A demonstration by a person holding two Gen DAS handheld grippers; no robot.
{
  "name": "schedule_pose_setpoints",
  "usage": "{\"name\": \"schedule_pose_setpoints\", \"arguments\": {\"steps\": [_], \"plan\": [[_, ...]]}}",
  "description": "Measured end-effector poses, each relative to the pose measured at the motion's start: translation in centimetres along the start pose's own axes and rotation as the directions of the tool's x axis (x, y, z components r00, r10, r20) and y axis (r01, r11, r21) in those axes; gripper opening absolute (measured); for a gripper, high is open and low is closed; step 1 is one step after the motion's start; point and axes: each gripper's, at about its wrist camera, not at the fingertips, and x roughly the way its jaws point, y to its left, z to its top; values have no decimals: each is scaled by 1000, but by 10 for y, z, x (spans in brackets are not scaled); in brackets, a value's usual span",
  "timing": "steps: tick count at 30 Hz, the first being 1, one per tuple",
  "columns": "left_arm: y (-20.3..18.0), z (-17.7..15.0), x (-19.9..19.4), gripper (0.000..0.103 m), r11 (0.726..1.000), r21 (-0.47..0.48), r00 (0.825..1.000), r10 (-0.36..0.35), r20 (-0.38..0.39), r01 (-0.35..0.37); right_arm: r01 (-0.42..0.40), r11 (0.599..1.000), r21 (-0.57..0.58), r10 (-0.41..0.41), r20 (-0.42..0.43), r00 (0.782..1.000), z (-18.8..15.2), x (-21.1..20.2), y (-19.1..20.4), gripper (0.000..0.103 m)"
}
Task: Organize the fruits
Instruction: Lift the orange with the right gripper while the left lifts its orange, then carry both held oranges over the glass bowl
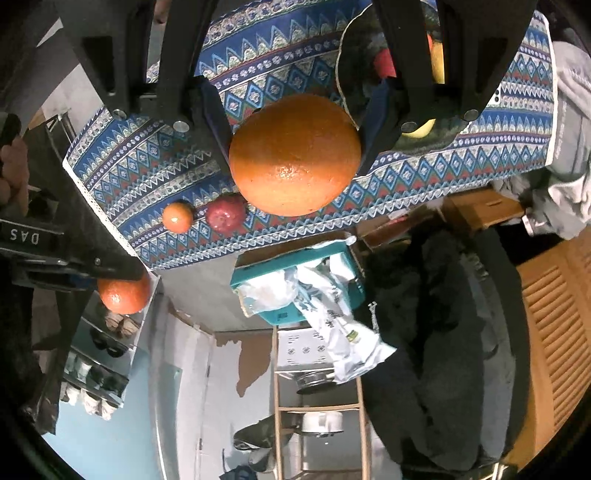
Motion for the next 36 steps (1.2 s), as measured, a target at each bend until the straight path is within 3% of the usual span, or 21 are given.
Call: {"name": "schedule_pose_setpoints", "arguments": {"steps": [5, 24, 36], "plan": [[19, -4, -4, 65, 999, -31, 1000, 8, -1, -9, -40, 999, -32, 40, 11, 999, 7, 9, 25, 45], [108, -33, 3, 65, 984, -156, 996, 82, -39, -87, -168, 982, -86, 162, -72, 984, 22, 76, 107, 45], [163, -65, 43, 65, 962, -240, 985, 98, -141, -130, -206, 976, -72, 191, -169, 967, 15, 130, 136, 45]]}}
